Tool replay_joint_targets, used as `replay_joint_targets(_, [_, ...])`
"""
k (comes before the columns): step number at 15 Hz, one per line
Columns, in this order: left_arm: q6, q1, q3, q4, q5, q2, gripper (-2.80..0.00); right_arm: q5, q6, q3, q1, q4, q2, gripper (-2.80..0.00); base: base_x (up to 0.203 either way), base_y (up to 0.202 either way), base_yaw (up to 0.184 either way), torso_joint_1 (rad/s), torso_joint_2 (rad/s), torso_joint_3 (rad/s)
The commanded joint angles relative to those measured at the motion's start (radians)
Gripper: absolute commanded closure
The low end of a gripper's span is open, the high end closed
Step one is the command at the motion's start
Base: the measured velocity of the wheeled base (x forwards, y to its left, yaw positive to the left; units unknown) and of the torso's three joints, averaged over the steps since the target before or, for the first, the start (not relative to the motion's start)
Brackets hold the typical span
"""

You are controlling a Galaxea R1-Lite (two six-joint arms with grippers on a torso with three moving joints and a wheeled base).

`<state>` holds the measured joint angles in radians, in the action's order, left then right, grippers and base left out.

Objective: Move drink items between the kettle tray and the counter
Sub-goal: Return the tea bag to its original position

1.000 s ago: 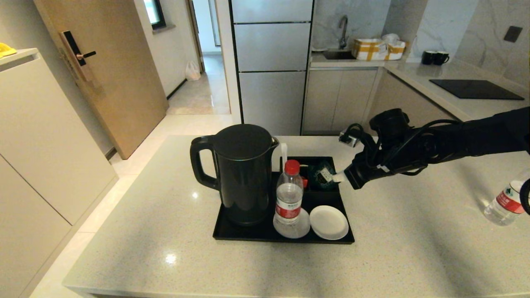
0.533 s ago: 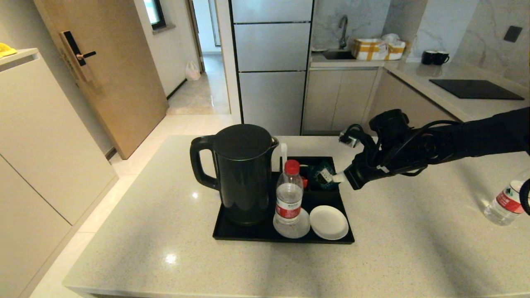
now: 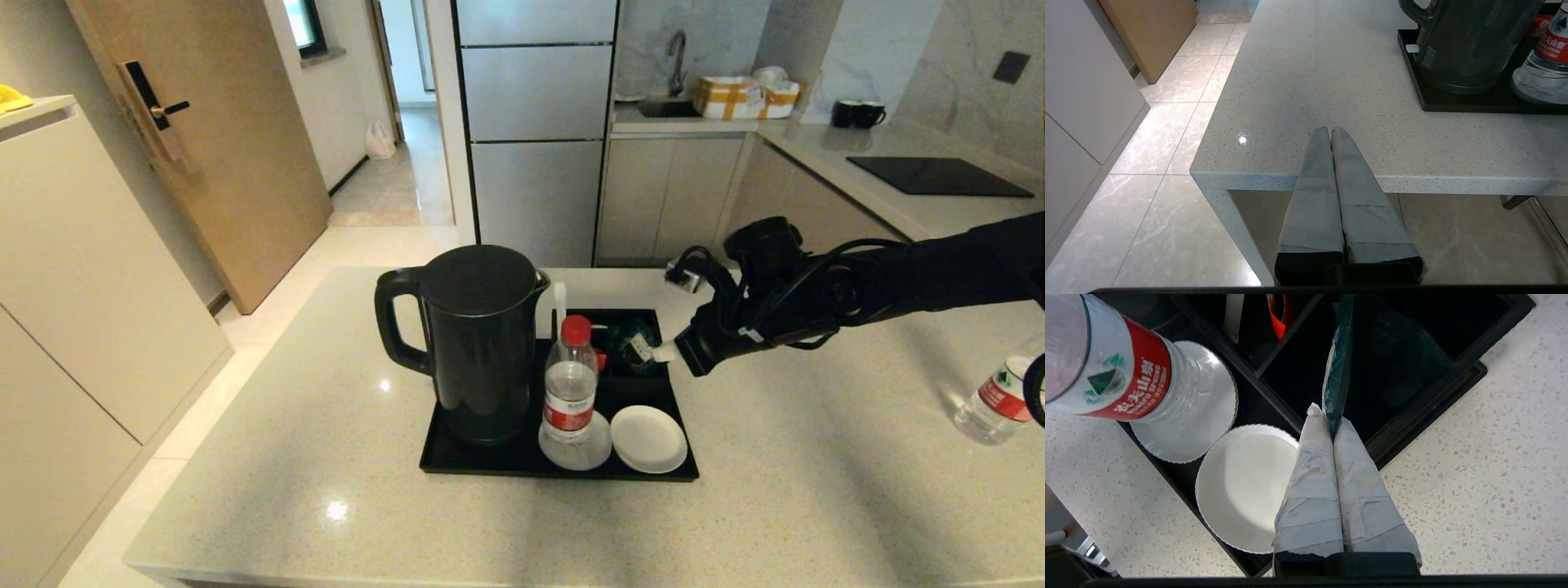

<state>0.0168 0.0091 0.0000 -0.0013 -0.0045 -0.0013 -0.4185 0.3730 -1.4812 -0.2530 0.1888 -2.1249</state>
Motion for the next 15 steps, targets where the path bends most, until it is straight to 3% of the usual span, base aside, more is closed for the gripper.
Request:
replay_joint_targets(1, [0.0, 0.001, 0.002, 0.0, 0.0, 0.001, 0.0, -0.003, 0.0, 0.004, -0.003, 0.001, 0.0, 0.0, 0.0, 0.0, 0.0, 0.0, 0.0, 0.0])
replay_joint_targets(15, [0.001, 0.001, 0.002, 0.0, 0.0, 0.001, 0.0, 0.001, -0.02, 0.002, -0.008, -0.001, -0.004, 0.0, 0.0, 0.0, 0.0, 0.0, 0.0, 0.0])
